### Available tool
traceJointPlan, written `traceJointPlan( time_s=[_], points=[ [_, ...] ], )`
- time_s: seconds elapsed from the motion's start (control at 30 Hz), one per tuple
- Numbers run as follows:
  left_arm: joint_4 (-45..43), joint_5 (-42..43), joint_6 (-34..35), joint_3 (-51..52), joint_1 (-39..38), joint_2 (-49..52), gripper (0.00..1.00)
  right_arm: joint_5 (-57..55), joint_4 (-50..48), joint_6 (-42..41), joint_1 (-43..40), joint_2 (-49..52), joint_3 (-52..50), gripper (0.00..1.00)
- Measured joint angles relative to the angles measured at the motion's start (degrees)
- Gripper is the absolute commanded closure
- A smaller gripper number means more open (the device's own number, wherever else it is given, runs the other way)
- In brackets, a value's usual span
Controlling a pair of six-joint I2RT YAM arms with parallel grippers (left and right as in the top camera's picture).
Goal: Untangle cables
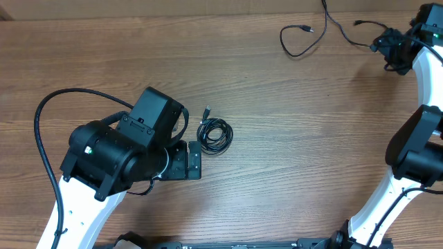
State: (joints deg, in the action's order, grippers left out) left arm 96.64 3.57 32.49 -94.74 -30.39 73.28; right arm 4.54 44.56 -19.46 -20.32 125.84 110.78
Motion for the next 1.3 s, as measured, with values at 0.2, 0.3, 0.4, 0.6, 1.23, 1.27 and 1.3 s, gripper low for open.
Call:
traceJointPlan(
  time_s=[0.2,0.3,0.4,0.6,1.23,1.27,1.3],
  points=[
    [0.0,0.0,-0.02,0.0,0.0,0.0,0.0,0.0,-2.58,0.02,0.0,0.44,0.0,0.27],
    [0.0,0.0,0.0,0.0,0.0,0.0,0.0,1.25,-2.99,-0.02,0.0,1.77,0.0,0.28],
    [0.0,-0.02,0.0,0.0,0.0,0.0,0.0,2.4,-3.61,0.02,0.0,3.32,0.0,0.28],
    [0.0,-0.02,0.0,0.0,0.0,0.0,0.0,4.68,-6.16,-0.02,0.15,4.94,-0.13,0.28],
    [0.0,-4.52,0.24,0.0,0.0,0.0,0.01,8.17,6.34,-1.25,2.19,-0.15,-0.59,0.27],
    [0.0,-4.9,0.24,0.0,0.0,0.0,0.01,8.17,8.04,-1.33,2.01,-2.27,-0.61,0.26],
    [0.02,-5.16,0.22,0.0,0.0,0.0,0.01,8.17,9.49,-1.42,1.92,-4.33,-0.61,0.26]
  ],
)
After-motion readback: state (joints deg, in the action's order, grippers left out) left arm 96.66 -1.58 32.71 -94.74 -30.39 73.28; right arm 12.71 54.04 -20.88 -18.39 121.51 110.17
